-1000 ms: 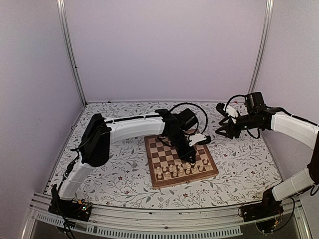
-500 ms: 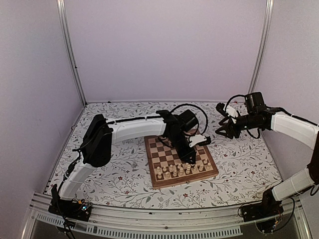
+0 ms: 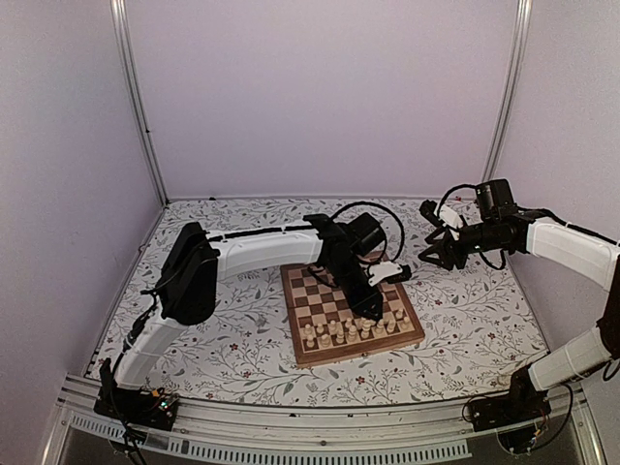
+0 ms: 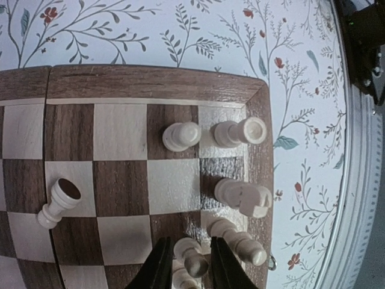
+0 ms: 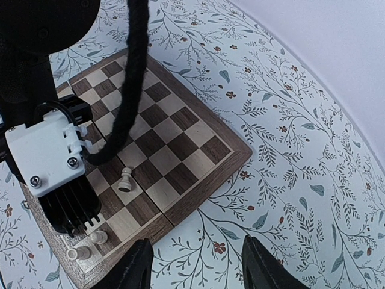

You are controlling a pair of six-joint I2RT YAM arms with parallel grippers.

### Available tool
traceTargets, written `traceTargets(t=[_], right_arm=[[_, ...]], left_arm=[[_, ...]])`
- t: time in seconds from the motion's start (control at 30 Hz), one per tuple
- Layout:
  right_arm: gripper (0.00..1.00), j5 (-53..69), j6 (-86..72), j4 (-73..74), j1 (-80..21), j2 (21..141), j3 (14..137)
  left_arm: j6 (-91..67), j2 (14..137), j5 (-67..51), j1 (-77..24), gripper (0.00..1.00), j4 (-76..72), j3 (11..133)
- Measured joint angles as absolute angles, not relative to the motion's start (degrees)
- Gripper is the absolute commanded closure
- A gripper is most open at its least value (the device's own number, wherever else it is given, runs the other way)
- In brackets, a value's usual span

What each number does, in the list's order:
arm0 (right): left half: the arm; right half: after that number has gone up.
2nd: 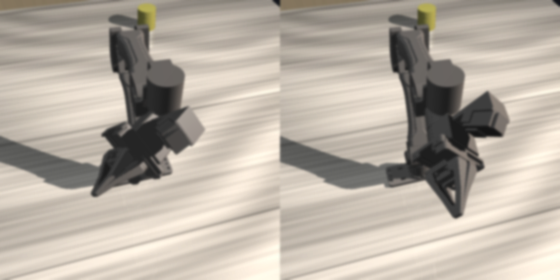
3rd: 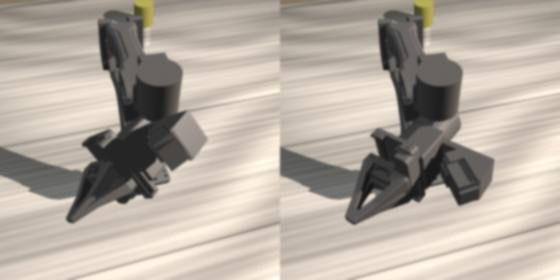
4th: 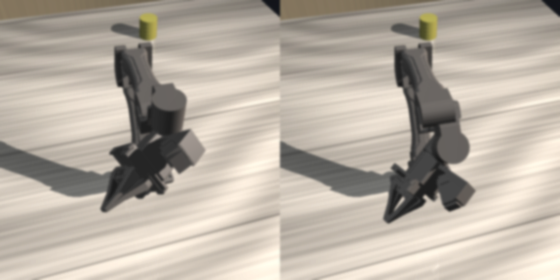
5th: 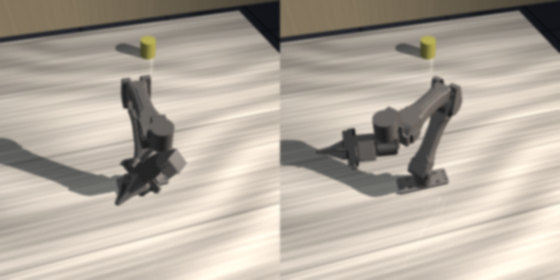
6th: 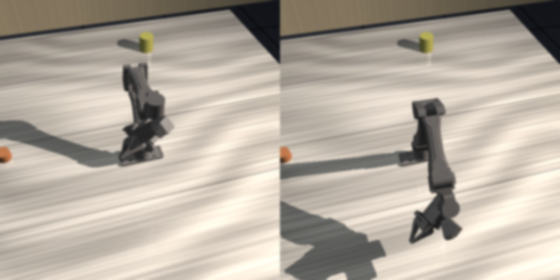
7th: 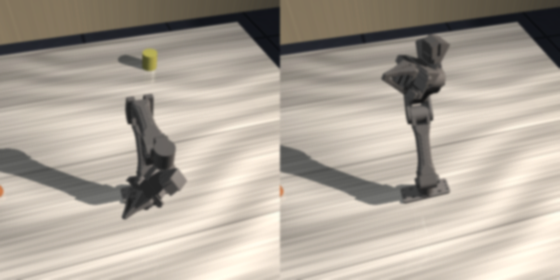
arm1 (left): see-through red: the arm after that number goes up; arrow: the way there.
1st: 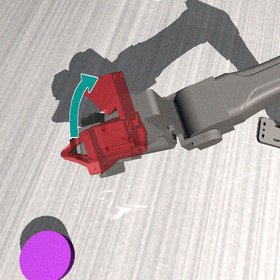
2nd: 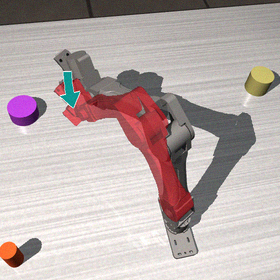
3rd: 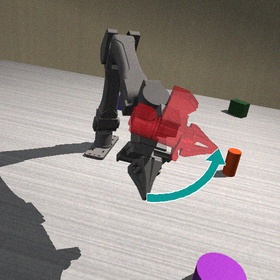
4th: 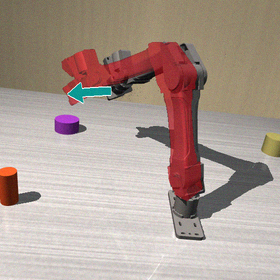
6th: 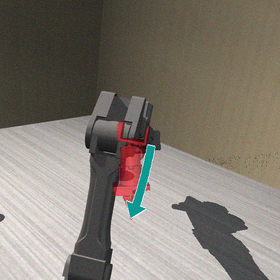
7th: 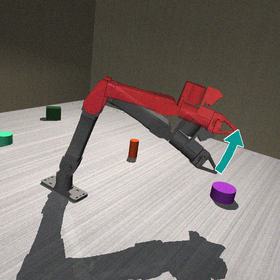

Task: Set up the chess pieces on the board
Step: Place the chess piece on the chessboard.

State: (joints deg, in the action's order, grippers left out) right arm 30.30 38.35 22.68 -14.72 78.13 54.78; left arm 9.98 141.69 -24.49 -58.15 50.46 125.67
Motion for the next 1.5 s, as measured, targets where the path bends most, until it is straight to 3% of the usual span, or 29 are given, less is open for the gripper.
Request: traceTargets(t=[0.3,0.7,1.03,1.5], right_arm=[[0.46,30.3,38.35,22.68,-14.72,78.15,54.78],[0.46,30.3,38.35,22.72,-14.72,78.52,54.78],[0.46,30.3,38.35,22.72,-14.72,78.63,54.78],[0.46,30.3,38.35,22.72,-14.72,78.74,54.78]], left_arm=[[9.91,141.69,-24.75,-58.13,0.76,50.48,125.64],[10.09,141.69,-24.75,-58.13,0.89,50.09,124.99],[9.85,141.69,-24.82,-58.15,0.9,49.65,124.99],[8.67,141.69,-24.64,-58.15,0.8,47.94,124.97]])
